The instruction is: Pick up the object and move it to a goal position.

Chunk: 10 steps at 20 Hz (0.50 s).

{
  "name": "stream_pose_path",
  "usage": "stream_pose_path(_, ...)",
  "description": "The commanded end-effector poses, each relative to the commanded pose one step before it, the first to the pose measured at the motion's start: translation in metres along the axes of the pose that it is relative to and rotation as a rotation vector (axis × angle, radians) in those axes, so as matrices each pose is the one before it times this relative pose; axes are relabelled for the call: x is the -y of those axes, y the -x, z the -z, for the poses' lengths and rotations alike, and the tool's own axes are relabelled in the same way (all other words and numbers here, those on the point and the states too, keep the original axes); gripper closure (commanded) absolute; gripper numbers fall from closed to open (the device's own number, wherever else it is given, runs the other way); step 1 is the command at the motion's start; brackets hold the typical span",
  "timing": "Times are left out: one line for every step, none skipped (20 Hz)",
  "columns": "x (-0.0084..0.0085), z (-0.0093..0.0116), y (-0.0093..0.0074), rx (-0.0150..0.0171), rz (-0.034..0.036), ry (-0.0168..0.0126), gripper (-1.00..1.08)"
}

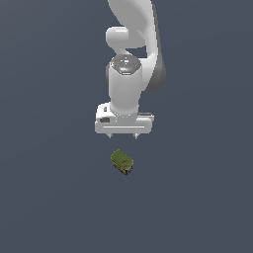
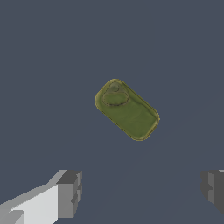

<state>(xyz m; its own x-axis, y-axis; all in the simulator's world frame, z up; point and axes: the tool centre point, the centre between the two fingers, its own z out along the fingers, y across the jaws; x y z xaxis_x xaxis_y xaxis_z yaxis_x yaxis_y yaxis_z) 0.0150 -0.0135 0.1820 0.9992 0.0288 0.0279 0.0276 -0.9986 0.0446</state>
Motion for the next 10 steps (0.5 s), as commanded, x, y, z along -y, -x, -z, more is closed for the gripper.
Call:
stream_pose_path(-0.00001, 0.0, 0.0, 0.0, 0.0, 0.0, -0.92)
stream_pose_path(-0.0002, 0.00021, 0.00017, 0.0, 0.0, 0.0, -0.92)
stream_pose_path(0.0003, -0.00029, 0.0002, 0.00142, 0.00153, -0.00063, -0.92)
stream_pose_path(0.00011, -0.00009, 0.00047, 0.00178, 0.00182, -0.00082, -0.92)
stream_pose_path(0.00017, -0.00014, 0.00068, 0.00258, 0.00249, -0.0012, -0.92)
stream_pose_path(0.00024, -0.00015, 0.00093, 0.00342, 0.00299, -0.00164, -0.92)
stream_pose_path(0.00026, -0.00012, 0.00098, 0.00344, 0.0025, -0.0017, -0.92)
stream_pose_path(0.0002, -0.00001, 0.0009, 0.00285, 0.00148, -0.00144, -0.92)
stream_pose_path(0.00019, 0.0, 0.00078, 0.0024, 0.00057, -0.00125, -0.92)
stream_pose_path(0.00016, 0.0001, 0.00068, 0.0018, -0.00037, -0.00096, -0.92)
